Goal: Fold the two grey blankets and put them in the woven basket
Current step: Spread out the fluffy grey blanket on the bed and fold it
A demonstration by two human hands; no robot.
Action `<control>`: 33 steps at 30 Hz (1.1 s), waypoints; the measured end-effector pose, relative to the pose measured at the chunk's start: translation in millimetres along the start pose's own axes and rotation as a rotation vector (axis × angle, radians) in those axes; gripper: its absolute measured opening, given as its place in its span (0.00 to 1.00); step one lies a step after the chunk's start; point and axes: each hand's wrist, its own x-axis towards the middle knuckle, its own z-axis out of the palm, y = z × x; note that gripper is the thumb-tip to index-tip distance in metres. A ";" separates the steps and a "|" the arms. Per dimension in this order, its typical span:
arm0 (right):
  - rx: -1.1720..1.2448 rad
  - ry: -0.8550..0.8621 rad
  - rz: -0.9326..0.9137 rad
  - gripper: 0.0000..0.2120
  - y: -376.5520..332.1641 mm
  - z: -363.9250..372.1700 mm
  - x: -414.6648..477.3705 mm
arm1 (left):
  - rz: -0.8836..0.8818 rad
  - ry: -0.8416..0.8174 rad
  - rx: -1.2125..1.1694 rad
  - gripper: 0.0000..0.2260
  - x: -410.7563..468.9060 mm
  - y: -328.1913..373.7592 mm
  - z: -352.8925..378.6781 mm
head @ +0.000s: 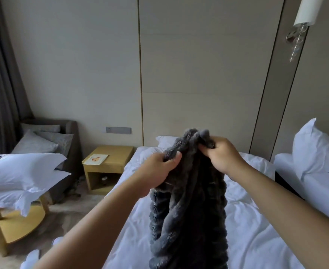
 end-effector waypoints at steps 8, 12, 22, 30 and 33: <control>-0.310 0.095 0.374 0.15 41.2 -38.7 16.4 | -0.154 0.325 0.896 0.27 39.0 -23.5 -51.9; -0.841 -0.480 0.486 0.24 50.3 -29.8 -1.1 | -0.480 -0.062 0.704 0.19 37.8 -66.6 -49.1; -0.212 -1.113 0.765 0.10 152.5 85.3 -111.5 | -0.431 -0.518 0.578 0.16 -5.5 -212.9 55.8; 0.186 -0.740 0.640 0.35 223.2 151.4 -169.4 | -0.413 -0.532 0.225 0.10 -21.9 -300.5 103.5; 0.024 -0.704 0.772 0.57 261.6 150.1 -182.5 | -0.538 -0.417 0.043 0.04 -0.4 -314.1 107.5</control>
